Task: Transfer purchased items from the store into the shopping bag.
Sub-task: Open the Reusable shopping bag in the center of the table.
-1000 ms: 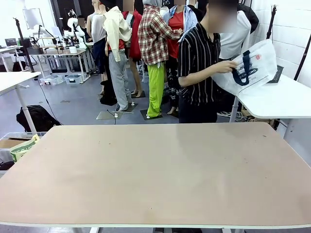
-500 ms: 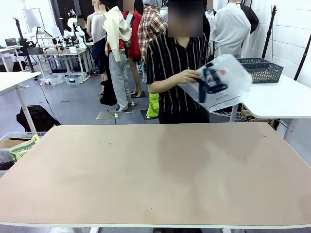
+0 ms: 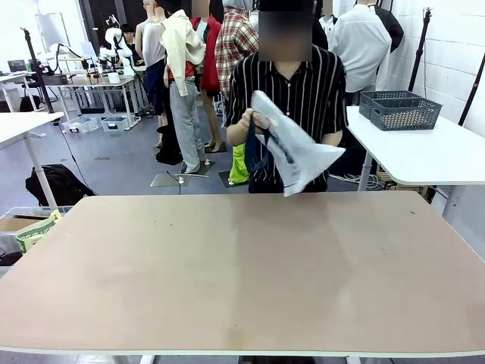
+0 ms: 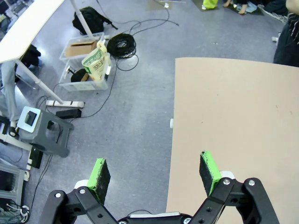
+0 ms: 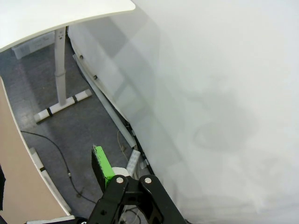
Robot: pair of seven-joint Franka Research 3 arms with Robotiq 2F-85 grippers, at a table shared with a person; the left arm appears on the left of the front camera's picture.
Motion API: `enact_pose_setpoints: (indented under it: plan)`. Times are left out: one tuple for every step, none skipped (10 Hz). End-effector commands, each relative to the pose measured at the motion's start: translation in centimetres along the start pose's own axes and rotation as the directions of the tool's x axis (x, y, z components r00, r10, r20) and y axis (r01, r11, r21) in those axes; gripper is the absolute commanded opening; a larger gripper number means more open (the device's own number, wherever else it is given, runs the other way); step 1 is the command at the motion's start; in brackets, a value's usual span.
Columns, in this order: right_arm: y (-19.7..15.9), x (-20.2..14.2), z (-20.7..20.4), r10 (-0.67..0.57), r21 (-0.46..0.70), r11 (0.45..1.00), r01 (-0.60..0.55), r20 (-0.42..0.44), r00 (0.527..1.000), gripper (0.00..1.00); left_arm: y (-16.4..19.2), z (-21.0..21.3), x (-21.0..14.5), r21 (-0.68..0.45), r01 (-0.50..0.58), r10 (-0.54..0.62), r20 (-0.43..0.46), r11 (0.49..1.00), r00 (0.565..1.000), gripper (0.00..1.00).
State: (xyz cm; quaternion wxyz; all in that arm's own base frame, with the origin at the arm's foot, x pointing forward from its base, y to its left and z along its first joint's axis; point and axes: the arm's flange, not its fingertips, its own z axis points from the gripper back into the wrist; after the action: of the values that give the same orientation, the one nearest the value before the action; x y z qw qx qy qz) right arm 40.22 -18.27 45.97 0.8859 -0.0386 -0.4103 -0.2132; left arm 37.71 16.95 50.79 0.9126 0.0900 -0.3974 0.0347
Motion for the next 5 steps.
enact_pose_setpoints:
  plan:
    - [0.11, -0.02, 0.13, 0.013, -0.008, 1.000, -0.013, -0.008, 1.000, 1.00, 0.32, 0.06, -0.06, 0.010, 0.018, -0.018, 0.000, 1.000, 1.000, 1.00]
    - [0.11, -0.02, 0.13, 0.013, -0.008, 1.000, -0.013, -0.008, 1.000, 1.00, 0.32, 0.06, -0.06, 0.010, 0.018, -0.018, 0.000, 1.000, 1.000, 1.00]
    - [0.11, -0.02, 0.13, 0.013, -0.008, 1.000, -0.013, -0.008, 1.000, 1.00, 0.32, 0.06, -0.06, 0.010, 0.018, -0.018, 0.000, 1.000, 1.000, 1.00]
    - [0.11, -0.02, 0.13, 0.013, -0.008, 1.000, -0.013, -0.008, 1.000, 1.00, 0.32, 0.06, -0.06, 0.010, 0.018, -0.018, 0.000, 1.000, 1.000, 1.00]
    - [0.11, -0.02, 0.13, 0.013, -0.008, 1.000, -0.013, -0.008, 1.000, 1.00, 0.32, 0.06, -0.06, 0.010, 0.018, -0.018, 0.000, 1.000, 1.000, 1.00]
